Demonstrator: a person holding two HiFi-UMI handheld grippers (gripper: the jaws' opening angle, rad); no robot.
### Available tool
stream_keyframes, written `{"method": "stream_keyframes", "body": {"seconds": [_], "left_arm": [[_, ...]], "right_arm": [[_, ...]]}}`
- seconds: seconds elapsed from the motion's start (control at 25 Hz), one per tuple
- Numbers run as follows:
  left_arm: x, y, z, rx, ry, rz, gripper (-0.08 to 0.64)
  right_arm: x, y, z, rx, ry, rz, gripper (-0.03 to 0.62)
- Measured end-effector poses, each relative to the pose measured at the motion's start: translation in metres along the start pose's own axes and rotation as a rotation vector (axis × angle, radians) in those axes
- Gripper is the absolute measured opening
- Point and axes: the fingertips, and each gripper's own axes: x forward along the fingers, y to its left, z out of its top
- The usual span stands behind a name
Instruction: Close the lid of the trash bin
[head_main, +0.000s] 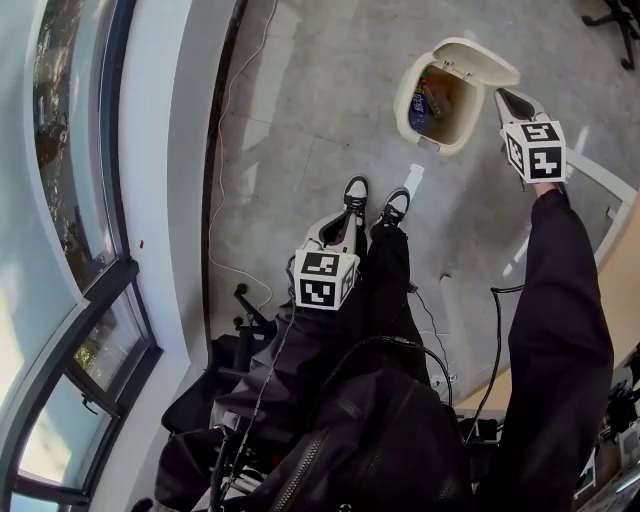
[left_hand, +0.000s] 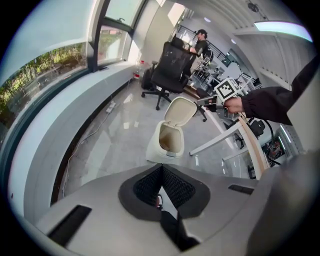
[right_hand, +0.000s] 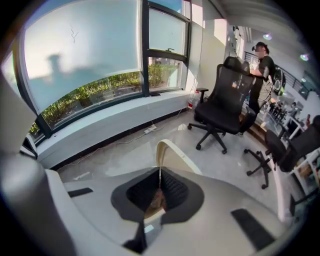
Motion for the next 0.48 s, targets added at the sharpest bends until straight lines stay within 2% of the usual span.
{"method": "stream_keyframes", "body": {"seconds": [0.48], "left_arm": [[0.002,0.010,-0.015,-0.029,0.025,0.006,0.002]], "right_arm": [[0.035,-0.035,0.019,-0.133,0.061,-0.049,0.014]]}}
